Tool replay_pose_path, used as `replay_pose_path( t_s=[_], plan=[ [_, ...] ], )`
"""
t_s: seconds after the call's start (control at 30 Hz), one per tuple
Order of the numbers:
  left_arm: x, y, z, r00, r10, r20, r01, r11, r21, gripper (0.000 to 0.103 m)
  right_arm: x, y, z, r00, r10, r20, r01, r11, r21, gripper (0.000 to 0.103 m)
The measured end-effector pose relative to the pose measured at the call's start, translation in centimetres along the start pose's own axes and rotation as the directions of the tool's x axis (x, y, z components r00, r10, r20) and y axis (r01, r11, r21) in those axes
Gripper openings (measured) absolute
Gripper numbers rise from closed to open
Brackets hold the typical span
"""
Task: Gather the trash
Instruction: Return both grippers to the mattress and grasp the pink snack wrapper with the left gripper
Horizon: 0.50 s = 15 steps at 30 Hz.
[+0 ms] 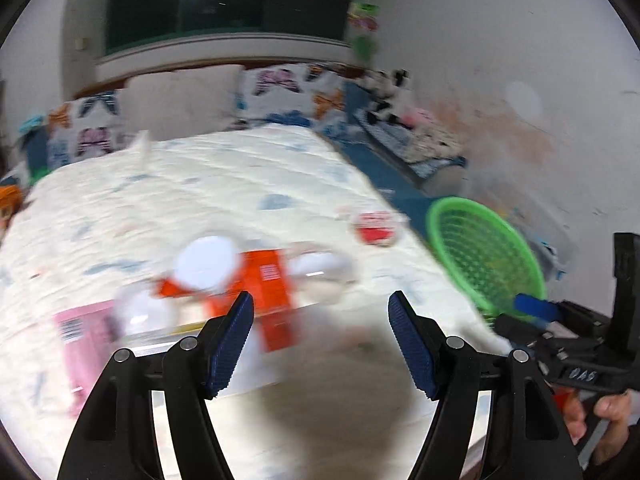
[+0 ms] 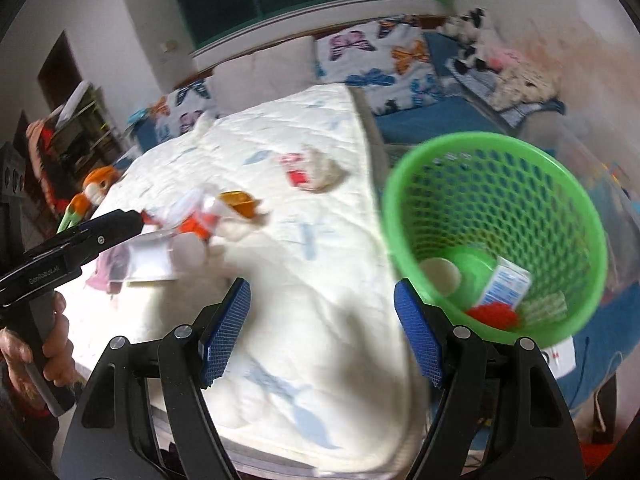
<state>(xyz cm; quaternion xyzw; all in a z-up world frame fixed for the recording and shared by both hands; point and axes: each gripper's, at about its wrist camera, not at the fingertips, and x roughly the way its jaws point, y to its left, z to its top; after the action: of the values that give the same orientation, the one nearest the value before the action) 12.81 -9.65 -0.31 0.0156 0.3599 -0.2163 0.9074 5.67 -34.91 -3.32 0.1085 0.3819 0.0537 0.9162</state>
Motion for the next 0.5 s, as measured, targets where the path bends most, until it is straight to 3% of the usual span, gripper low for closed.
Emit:
replay_pose_path(
  t_s=[0.3,0.5],
  plan=[
    [-3.4,9.8,-2.1,0.984,0.176,0.001,-0.173,0.97,-0.171,0.067,1.2,5.0,0.7,0.998,0.062,-0.028,-0.065,0.99,-0.126,0.074],
    [-1.7,15.2,-2.8,0.977,0.189,-0.097,-0.209,0.94,-0.269,0.067,2.1,8.0,1.3,0.993,0.102,-0.065,-0.113,0.971,-0.21,0.074]
  ],
)
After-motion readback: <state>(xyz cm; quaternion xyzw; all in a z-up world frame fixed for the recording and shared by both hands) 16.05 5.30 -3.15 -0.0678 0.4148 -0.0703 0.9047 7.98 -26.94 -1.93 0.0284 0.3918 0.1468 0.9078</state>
